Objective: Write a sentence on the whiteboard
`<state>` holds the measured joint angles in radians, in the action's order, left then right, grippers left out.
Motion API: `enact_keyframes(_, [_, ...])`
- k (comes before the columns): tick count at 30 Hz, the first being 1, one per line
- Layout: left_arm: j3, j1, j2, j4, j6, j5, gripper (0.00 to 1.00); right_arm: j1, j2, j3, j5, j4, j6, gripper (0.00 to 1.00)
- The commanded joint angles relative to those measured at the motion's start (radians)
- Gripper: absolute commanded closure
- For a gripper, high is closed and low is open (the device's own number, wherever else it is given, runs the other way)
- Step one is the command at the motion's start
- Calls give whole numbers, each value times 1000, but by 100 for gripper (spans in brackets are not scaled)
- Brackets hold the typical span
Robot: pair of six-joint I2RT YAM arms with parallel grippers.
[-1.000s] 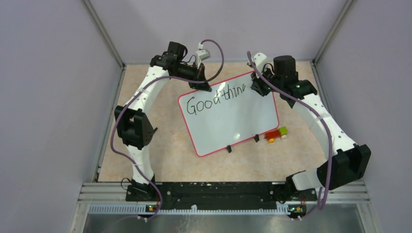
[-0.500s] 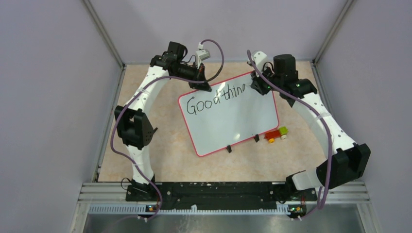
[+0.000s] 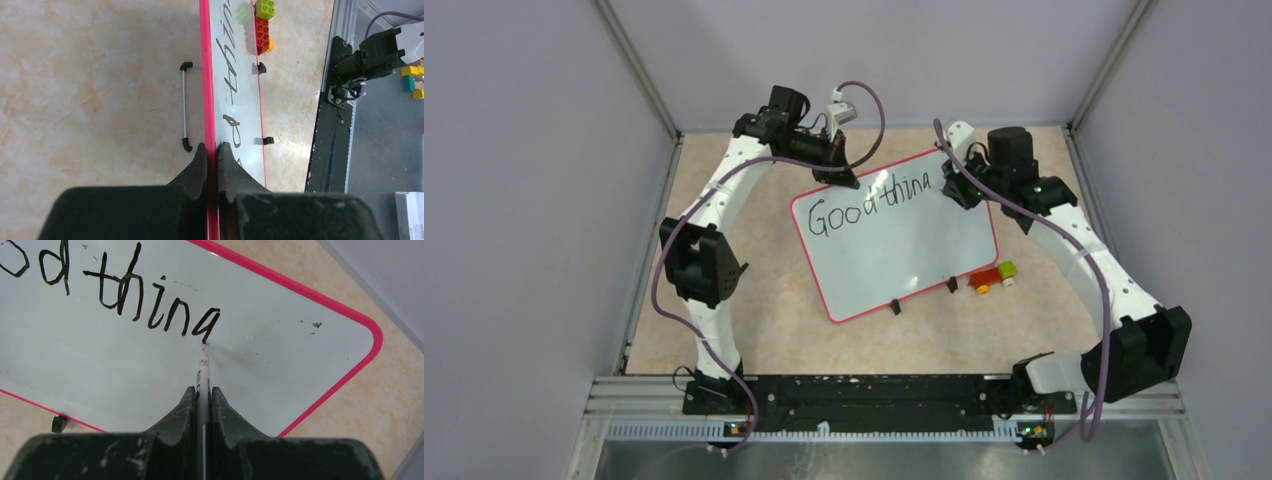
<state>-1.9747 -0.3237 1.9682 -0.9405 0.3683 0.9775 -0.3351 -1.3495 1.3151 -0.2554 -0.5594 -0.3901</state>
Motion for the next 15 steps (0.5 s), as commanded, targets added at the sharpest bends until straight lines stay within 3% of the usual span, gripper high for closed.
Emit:
enact_keyframes(1, [6, -27, 9, -21, 94, -34, 100, 9, 26, -54, 10, 21, 5, 100])
enact_keyframes(15, [6, -26, 13, -20, 93, -31, 100, -41, 15, -17, -58, 16, 45, 100])
